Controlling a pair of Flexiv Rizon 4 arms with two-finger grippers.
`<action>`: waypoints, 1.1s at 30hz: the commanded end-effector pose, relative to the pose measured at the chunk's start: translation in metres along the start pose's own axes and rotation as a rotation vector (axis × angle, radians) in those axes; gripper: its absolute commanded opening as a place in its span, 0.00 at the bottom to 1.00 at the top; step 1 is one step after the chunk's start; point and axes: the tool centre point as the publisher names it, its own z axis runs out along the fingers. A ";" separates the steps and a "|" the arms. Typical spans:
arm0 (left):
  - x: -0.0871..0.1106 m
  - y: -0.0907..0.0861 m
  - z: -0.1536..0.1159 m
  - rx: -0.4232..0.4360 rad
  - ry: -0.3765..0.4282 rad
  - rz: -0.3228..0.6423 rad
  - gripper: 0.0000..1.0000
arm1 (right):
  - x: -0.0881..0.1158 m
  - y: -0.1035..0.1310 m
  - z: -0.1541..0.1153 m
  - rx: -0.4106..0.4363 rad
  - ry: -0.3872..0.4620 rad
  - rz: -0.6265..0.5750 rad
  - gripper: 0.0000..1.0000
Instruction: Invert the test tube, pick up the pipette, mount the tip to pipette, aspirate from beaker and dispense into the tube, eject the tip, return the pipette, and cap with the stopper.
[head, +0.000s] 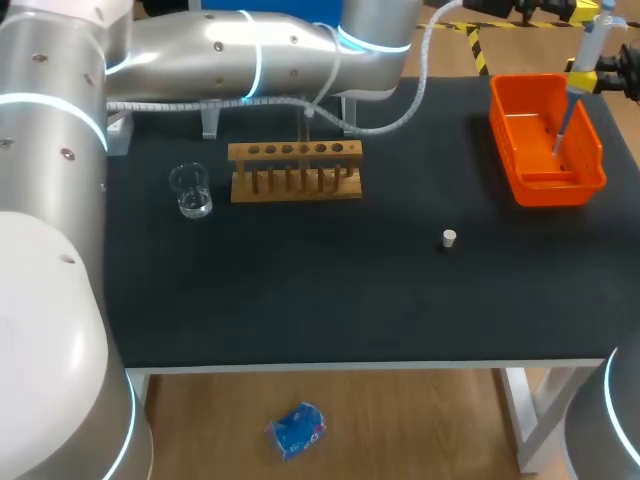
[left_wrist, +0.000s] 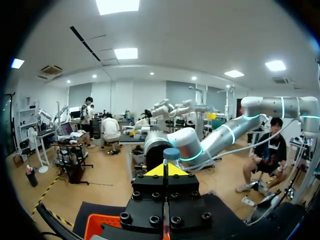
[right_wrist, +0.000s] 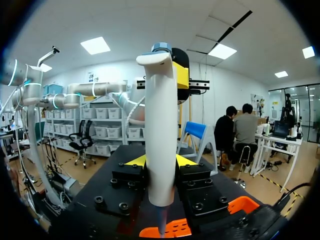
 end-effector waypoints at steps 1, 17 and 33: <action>0.007 0.005 -0.003 0.000 -0.015 0.001 0.00 | 0.000 0.006 0.001 0.003 0.000 0.000 0.00; 0.007 0.000 -0.010 -0.005 -0.037 0.019 0.00 | 0.000 0.006 0.001 0.003 0.000 0.000 0.00; 0.007 0.001 -0.009 -0.008 -0.043 0.021 0.00 | 0.000 0.006 0.001 0.003 0.000 0.000 0.00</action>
